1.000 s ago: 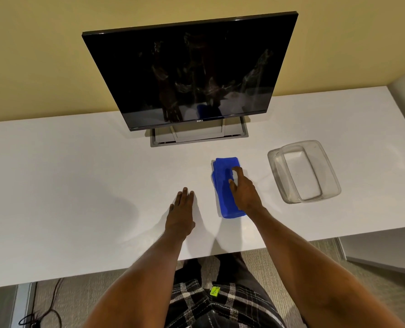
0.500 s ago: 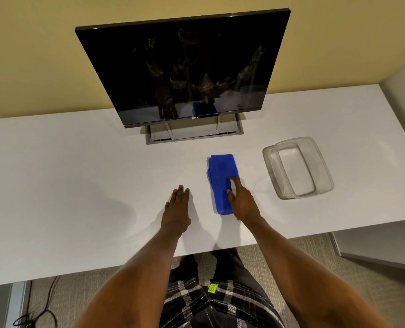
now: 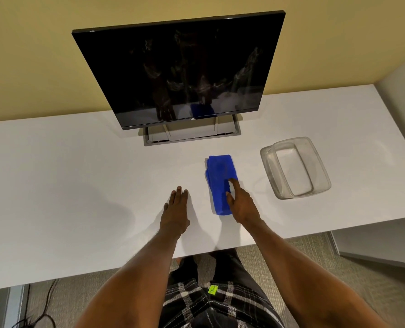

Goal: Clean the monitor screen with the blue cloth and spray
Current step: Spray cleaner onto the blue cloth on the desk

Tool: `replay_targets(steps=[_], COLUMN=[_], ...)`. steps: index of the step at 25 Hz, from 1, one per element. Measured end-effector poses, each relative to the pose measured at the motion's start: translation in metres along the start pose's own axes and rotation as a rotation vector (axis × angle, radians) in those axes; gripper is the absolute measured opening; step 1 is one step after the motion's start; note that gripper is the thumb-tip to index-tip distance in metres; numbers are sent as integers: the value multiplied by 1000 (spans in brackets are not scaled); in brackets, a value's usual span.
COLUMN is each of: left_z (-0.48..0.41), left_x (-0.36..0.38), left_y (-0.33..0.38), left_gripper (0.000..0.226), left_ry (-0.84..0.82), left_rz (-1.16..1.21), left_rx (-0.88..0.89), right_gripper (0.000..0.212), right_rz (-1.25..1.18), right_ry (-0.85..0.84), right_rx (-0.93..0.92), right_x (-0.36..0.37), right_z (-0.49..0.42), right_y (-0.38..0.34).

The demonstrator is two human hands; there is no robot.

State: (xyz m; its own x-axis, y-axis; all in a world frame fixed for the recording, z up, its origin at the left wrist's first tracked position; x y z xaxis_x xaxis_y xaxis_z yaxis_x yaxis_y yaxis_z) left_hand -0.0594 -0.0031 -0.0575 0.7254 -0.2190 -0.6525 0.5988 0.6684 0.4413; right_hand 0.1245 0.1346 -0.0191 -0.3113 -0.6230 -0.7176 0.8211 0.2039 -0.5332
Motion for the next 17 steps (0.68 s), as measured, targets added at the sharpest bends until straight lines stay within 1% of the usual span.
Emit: replay_targets(steps=[5,12,15,17], left_z=[-1,-3,-4,-4], left_x=[1,2,2,1], left_y=[-2,-3,-4,-4], left_gripper=[105,105,105,105], left_ry=[0,4,0,-1], left_rz=[-3,13,20,25], left_rx=[-2,0,2,1], right_gripper=[52,42,35,36], right_rz=[-22,45,10,-13], right_ry=[6,-9,3,21], right_rx=[52,46,69,75], right_x=[-16,-18,-14,-14], right_z=[-30,-53,-55,-54], right_y=[-17,-26,-26,-26])
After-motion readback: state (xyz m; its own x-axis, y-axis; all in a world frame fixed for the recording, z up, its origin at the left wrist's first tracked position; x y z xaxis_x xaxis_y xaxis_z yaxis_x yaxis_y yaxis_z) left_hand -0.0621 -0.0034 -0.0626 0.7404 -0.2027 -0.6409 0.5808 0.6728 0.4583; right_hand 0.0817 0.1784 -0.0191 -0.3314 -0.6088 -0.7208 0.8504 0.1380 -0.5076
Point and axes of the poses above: each hand's wrist, its own z-axis away from the middle knuckle, its own x-axis out of the palm, y = z × x, the point moved 1 cm from there along -z, towards the middle knuckle, and after that the axes turned 12 degrees about z, right-handed, at the moved point
